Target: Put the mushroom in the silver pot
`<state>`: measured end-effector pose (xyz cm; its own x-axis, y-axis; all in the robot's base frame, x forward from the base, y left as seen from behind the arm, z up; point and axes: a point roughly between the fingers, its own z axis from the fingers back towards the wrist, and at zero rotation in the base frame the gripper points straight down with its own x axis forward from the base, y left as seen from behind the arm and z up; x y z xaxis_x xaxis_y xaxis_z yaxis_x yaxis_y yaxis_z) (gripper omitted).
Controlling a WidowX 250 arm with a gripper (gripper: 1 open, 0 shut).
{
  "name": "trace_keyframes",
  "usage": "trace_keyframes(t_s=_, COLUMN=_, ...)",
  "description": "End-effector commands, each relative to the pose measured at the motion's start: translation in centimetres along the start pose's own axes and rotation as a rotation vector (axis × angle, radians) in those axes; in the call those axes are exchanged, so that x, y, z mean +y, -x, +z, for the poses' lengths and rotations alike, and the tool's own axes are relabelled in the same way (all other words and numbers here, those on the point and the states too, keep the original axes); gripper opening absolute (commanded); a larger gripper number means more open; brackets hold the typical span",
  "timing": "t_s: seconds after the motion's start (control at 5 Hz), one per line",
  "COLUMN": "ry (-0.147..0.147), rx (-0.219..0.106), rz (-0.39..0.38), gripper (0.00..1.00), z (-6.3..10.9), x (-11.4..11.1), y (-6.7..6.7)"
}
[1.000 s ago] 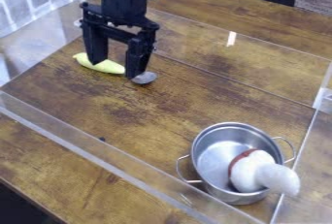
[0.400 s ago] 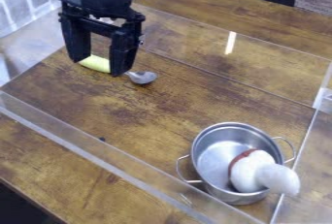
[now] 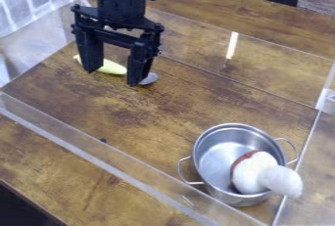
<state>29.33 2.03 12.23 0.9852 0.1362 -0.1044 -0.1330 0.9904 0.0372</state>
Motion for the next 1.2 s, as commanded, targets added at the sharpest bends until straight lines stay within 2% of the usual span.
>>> trace_keyframes(t_s=0.0, ry=-0.016, rx=-0.042, rz=-0.028, gripper=1.00, z=1.2, x=-0.3, y=0.0)
trace_keyframes(t_s=0.4, ry=-0.020, rx=-0.053, rz=0.000, gripper=1.00, z=0.0, x=-0.7, y=-1.4)
trace_keyframes(t_s=0.8, ry=-0.027, rx=-0.071, rz=0.004, gripper=1.00, z=-0.6, x=0.3, y=-1.1)
trace_keyframes(t_s=1.0, ry=-0.019, rx=-0.080, rz=-0.022, gripper=1.00, z=-0.3, x=0.3, y=-1.1)
